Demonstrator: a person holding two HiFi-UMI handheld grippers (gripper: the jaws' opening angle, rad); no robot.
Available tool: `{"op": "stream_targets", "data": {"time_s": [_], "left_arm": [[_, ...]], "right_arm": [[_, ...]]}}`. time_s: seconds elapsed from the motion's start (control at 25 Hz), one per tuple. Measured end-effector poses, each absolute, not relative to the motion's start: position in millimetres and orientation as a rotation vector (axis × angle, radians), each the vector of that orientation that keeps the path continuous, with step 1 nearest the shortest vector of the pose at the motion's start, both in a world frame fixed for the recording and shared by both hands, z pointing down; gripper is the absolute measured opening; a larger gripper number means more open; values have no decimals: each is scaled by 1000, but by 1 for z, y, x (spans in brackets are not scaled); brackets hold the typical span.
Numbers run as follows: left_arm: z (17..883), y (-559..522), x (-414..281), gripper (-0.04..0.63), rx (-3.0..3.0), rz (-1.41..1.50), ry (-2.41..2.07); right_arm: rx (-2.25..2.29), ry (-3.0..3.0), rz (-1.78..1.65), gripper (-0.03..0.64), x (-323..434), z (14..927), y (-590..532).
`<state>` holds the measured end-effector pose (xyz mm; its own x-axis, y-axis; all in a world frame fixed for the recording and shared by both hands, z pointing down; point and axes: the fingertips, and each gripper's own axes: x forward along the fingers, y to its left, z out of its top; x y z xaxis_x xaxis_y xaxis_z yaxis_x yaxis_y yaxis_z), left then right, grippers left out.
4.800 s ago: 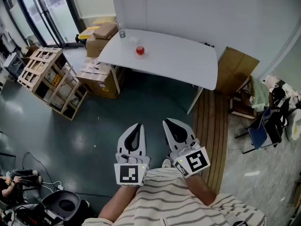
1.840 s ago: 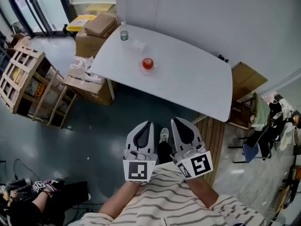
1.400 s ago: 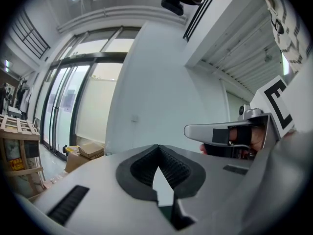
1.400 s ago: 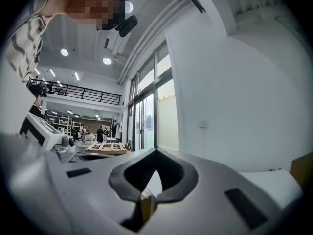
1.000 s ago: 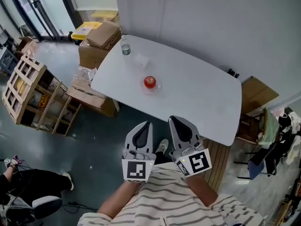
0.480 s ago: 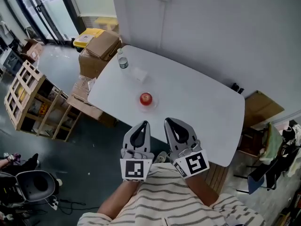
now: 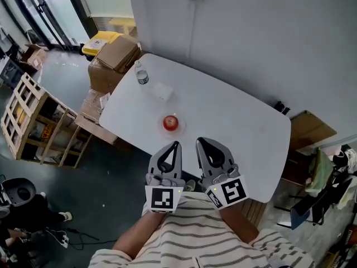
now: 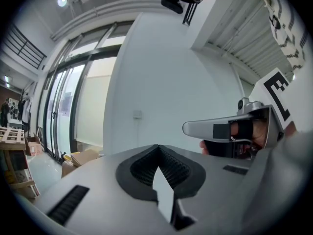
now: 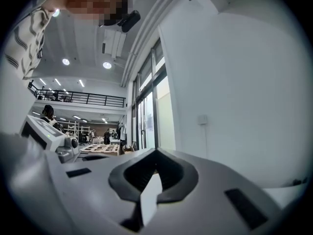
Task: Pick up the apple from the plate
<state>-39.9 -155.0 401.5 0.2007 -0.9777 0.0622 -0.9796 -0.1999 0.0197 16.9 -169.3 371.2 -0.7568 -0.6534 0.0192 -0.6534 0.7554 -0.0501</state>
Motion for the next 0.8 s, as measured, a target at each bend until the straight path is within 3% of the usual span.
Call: {"op": "stream_targets", "data": {"time_s": [0.8], "left_arm": [[456,-216,-84,5,2454,162,-1801]], "right_arm": [[1190,-2806,181,12,-22,417,-219]]}}
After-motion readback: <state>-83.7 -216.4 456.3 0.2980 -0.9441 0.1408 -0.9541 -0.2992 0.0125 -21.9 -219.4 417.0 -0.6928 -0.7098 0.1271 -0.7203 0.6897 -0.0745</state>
